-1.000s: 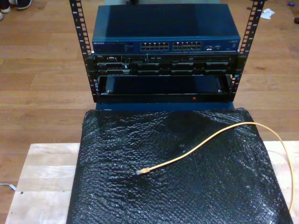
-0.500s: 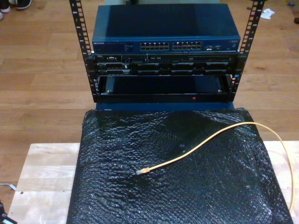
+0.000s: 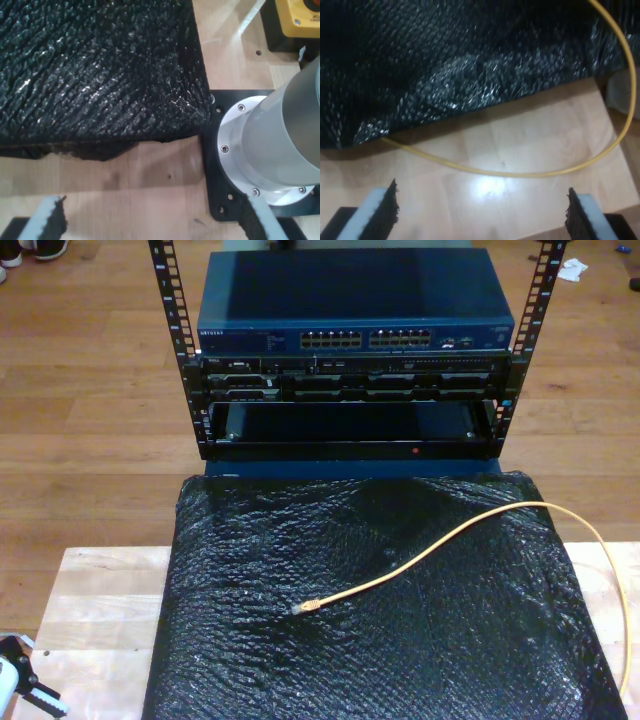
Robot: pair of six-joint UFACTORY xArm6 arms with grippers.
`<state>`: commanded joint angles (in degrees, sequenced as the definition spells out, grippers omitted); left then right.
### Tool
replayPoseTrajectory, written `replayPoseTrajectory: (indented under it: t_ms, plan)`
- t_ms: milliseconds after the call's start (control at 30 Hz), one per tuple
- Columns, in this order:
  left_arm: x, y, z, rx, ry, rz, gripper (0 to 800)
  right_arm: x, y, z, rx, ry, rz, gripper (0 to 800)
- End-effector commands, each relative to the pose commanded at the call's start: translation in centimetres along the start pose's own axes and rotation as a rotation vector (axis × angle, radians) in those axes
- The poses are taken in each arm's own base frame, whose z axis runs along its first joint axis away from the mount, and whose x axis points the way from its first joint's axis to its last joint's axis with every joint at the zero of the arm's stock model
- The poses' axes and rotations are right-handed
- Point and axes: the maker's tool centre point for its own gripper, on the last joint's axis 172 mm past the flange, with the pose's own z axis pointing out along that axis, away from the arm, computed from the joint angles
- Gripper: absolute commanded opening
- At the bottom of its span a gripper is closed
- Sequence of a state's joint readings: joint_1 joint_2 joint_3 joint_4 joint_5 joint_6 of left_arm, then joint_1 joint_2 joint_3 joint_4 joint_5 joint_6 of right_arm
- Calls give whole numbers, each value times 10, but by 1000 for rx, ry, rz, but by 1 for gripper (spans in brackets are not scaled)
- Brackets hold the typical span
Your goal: Grab the cable and plug it in
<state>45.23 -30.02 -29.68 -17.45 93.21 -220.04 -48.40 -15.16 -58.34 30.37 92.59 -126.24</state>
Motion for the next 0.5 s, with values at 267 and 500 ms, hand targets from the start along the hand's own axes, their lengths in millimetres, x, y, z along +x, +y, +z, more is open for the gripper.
replayPoseTrajectory:
  t_ms: [267, 500]
  plan:
    - [12, -12, 3, -2, -3, -32, 800, 33, 17, 17, 54, 0, -63, 796]
    - [12, -21, 9, 28, 15, -41, 800, 58, 20, 35, 95, -4, -98, 796]
